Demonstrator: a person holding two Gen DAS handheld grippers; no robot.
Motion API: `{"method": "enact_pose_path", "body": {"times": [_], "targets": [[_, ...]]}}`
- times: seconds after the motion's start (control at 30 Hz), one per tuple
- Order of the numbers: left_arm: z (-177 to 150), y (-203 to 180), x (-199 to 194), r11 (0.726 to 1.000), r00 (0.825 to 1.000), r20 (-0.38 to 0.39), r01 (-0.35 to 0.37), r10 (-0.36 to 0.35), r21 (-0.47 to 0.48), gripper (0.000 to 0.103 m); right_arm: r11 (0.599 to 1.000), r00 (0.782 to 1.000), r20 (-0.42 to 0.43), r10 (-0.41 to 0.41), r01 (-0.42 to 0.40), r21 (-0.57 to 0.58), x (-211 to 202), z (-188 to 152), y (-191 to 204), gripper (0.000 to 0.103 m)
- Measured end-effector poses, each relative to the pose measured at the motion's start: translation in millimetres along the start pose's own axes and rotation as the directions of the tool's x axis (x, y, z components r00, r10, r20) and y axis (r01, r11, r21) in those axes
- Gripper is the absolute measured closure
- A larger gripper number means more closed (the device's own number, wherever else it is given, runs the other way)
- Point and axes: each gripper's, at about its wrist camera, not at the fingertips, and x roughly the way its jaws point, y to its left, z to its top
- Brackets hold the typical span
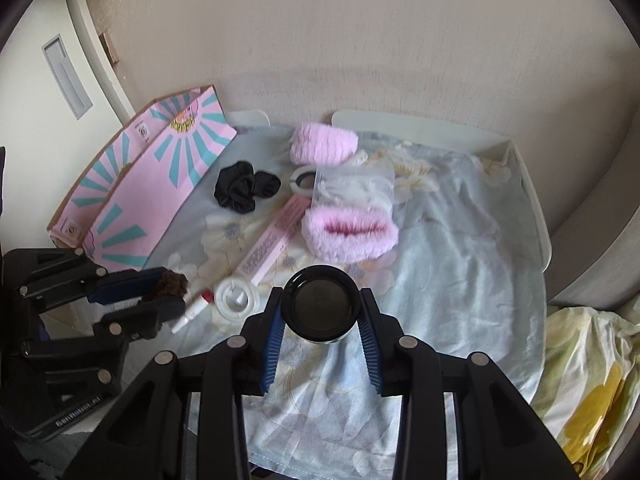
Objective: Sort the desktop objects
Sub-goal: 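Carry hair tie and black lid into the cardboard box and release both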
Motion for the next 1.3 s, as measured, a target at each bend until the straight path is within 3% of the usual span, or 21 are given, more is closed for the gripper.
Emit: {"method": "enact_pose_path", "body": {"times": [0.37,0.7,0.93,1.13,1.3], "targets": [[34,61,-54,0.985,0.99,0.073,-0.108,0.119,-0.137,0.088,0.994,0.998,0.056,0.014,-0.008,-0.108,-25,54,37,0.07],[14,140,-77,0.928,0.966,0.052,-0.226,0.252,-0.296,0.088,0.948,0.984,0.049,0.173,-0.153,-0.28,-1,109,127,0.07],[-27,189,-63,0.873,0.963,-0.037,-0.258,0.267,-0.414,0.088,0.897,0.957,-0.043,0.289,-0.286,-0.338,40,130,195,0.07],[-50,209,-39,0.849,0.965,-0.097,-0.259,0.242,-0.46,0.088,0.864,0.947,-0.171,0.272,-0.318,-0.39,87,123,233,0.07],[-65,215,-23,0.836,0.966,-0.136,-0.257,0.218,-0.485,0.088,0.859,0.942,-0.229,0.246,-0.321,-0.399,110,116,243,0.07]]}}
